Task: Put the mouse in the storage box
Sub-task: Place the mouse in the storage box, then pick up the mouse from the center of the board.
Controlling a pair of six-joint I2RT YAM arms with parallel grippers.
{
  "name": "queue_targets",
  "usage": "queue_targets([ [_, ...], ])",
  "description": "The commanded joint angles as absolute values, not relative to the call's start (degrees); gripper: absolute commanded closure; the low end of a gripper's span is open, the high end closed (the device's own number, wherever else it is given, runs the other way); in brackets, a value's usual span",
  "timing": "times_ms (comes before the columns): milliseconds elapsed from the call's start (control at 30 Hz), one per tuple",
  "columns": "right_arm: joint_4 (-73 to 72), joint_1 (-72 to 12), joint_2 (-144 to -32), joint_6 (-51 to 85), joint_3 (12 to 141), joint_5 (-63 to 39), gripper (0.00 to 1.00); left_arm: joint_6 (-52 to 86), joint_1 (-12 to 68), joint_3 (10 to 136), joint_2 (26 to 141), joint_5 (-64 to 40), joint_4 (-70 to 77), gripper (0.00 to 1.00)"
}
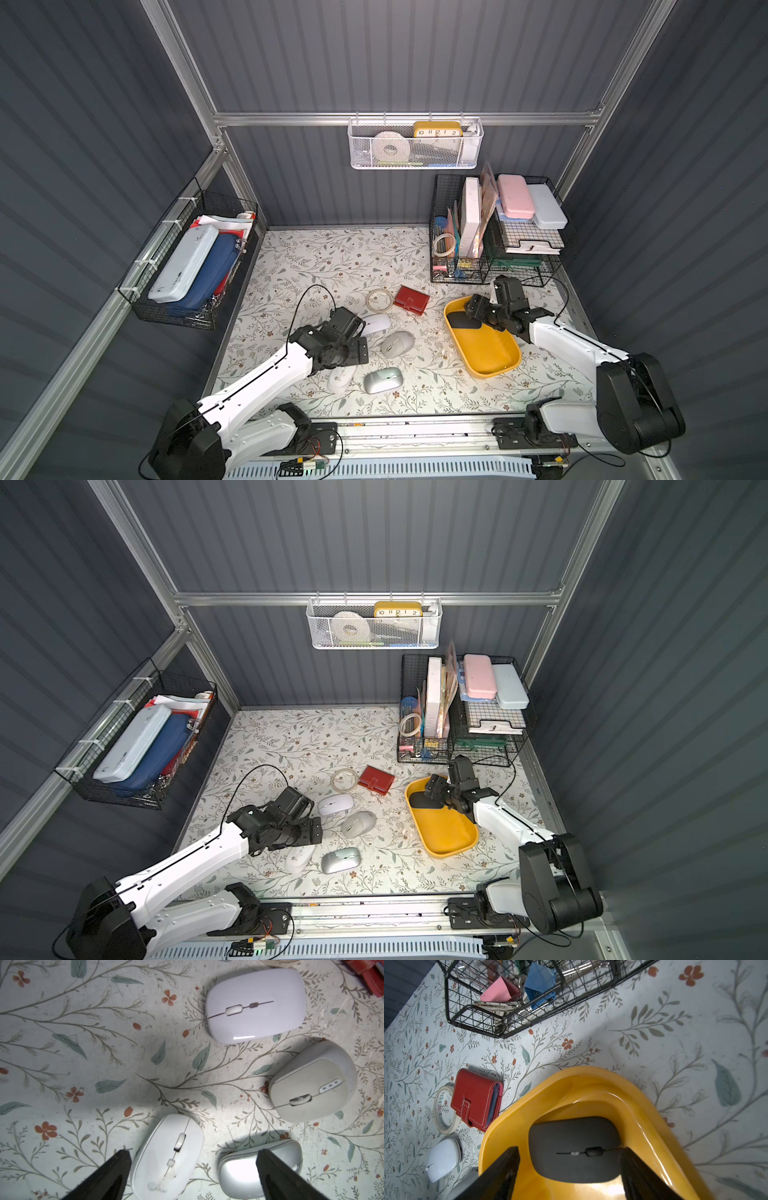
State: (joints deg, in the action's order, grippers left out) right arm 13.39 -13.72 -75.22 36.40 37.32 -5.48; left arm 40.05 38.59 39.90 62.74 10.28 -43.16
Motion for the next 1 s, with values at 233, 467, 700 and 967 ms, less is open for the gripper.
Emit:
queue_targets([
  [233, 16.6, -13.5, -67.3, 34.7, 38.8, -4.1, 0.18, 43.3, 38.5, 37.0, 65.3, 8.0, -44.4, 0.01],
  [467, 18.9, -13.5, -63.4, 34.4, 40.1, -3.6, 0.17, 44.0, 38.4, 36.1, 70.1, 5.2, -43.1, 0.01],
  [700, 19.6, -13.4, -61.6, 34.5, 40.5, -3.3, 0.17, 43.1, 38.4, 33.9, 74.1, 0.8, -40.6, 0.01],
  [967, 19.8, -13.4, -61.5, 35.1, 40.2, -4.3, 0.17, 44.0, 38.5, 33.1, 73.1, -1.0, -40.8, 0.07],
])
